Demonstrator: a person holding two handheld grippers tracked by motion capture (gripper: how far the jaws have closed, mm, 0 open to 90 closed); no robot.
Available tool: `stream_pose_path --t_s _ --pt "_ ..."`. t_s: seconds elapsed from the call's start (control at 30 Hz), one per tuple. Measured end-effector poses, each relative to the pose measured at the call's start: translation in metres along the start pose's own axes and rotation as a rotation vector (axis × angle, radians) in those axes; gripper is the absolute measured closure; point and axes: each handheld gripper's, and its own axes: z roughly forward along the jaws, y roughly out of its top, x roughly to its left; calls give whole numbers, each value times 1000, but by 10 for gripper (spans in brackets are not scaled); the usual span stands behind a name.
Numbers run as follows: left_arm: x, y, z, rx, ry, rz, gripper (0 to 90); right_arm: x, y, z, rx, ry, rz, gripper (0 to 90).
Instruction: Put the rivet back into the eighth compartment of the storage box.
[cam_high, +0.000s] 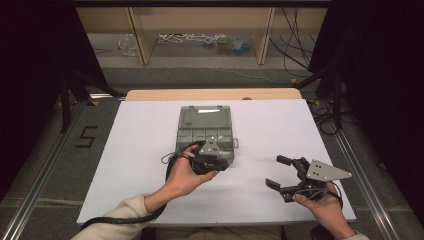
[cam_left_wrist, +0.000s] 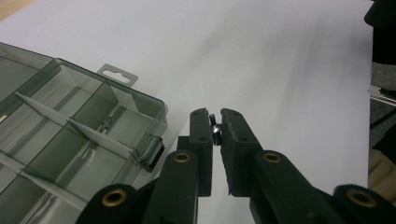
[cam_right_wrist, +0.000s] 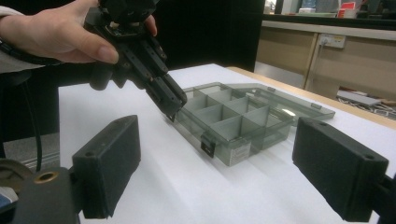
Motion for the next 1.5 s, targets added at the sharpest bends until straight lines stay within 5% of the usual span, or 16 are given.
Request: stream_pose_path --t_s 0.13,0.87,0.93,1.5 --pt "3 0 0 -16 -18 -28 826 -1 1 -1 15 15 -1 162" --pt "21 7 4 -95 73 -46 826 -1 0 -1 18 14 -3 162" --pt "23 10 2 -65 72 -35 826 -1 1 -1 22 12 -4 162" --pt "32 22 13 -67 79 -34 826 -1 0 -1 24 10 -8 162"
